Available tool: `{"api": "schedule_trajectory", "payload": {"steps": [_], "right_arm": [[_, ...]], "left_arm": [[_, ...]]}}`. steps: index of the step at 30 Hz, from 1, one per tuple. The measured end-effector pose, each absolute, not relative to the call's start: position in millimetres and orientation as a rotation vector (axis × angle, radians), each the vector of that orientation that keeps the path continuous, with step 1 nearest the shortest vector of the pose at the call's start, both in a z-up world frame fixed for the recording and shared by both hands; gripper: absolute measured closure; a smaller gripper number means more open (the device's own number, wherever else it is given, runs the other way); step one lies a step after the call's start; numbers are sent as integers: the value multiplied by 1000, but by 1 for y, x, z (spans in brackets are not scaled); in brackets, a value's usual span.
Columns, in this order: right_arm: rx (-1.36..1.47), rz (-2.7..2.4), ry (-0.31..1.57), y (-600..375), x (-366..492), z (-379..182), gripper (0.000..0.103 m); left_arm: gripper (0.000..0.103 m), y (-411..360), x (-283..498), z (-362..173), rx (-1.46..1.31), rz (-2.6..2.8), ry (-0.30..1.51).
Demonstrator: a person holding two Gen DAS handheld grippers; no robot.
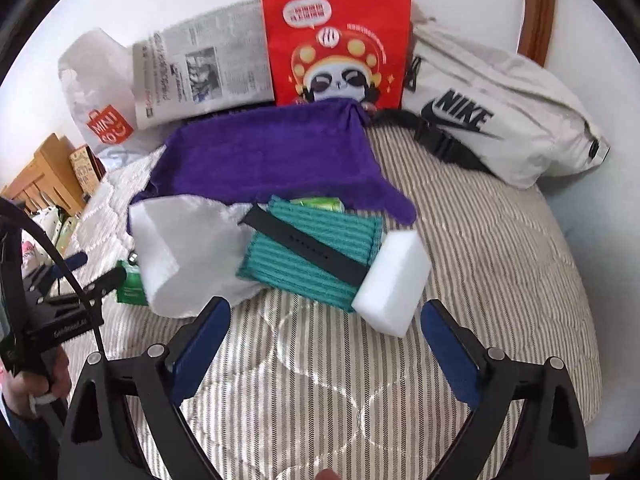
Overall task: Organize soft objects
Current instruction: 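Move the right tool toward the black watch strap on the teal cloth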
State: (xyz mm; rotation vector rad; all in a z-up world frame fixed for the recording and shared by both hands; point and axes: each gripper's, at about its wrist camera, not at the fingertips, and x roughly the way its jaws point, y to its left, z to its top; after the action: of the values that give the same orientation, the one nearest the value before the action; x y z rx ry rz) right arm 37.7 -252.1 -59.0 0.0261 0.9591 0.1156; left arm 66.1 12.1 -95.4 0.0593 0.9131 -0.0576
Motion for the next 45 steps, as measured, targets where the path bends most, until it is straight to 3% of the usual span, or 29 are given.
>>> {"api": "schedule_trajectory", "payload": {"steps": [11,14,18,20,28,30,35,39,45], "right_arm": [[13,89,1019,-259,57,-90,7],[24,85,1030,-261,62,-94,7],[30,87,1050,-261,69,-102,7],[27,88,1056,-261,70,-105,7],[40,101,1078,-260,74,-114,7],[39,105,1081,-258,76,-116,7],[29,114,1088,-255,76,-117,7],[20,113,1094,-255,75,-118,7],[32,103,1106,-259,78,-122,7]], "left_arm": [[20,0,109,-122,211,-88,935],[30,-3,116,-128,217,-101,945],[58,-1,113,-131,173,-162,959],[65,2,109,-127,164,-155,955],[66,24,95,-119,100,-176,954],[76,25,96,-122,88,-198,963],[79,19,103,-122,92,-214,968],[91,22,99,-112,64,-233,952],[91,19,97,-120,78,-277,984]]}}
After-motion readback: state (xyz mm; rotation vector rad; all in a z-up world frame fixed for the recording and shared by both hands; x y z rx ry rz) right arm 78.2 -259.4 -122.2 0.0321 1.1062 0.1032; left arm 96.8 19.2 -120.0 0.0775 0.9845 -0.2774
